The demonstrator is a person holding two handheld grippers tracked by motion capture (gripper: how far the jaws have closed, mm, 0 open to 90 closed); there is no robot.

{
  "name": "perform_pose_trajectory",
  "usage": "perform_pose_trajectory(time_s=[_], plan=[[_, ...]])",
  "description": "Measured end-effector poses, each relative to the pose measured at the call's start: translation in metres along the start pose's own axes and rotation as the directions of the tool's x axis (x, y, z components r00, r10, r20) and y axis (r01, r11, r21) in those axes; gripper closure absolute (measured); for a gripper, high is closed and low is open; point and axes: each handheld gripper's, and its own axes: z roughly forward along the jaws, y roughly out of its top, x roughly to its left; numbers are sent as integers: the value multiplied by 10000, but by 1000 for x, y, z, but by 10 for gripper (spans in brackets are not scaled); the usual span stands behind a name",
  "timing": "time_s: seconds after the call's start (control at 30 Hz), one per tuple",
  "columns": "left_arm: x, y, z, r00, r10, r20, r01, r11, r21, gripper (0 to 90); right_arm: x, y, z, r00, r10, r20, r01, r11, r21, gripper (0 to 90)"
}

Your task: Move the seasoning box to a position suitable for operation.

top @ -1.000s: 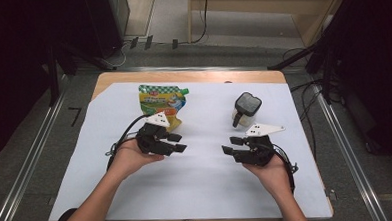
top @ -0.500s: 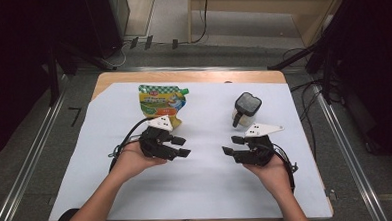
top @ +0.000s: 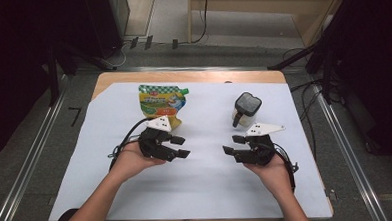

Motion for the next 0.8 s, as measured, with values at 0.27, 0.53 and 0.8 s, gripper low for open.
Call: perform_pose_trajectory(time_s=[0.27, 0.53, 0.8], plan=[[2, 0, -1, 10000, -85, 32, 85, 10000, 37, 473, 0, 0, 0, 10000, -16, -21, 17, 10000, 52, 446], [2, 0, -3, 9999, -22, -129, 23, 10000, 63, 456, -4, -1, -5, 9999, 67, 75, -67, 10000, -9, 445], [3, 0, -6, 9999, -162, -42, 161, 9998, -99, 440, -10, 0, -12, 9995, 131, 277, -130, 9999, -48, 461]])
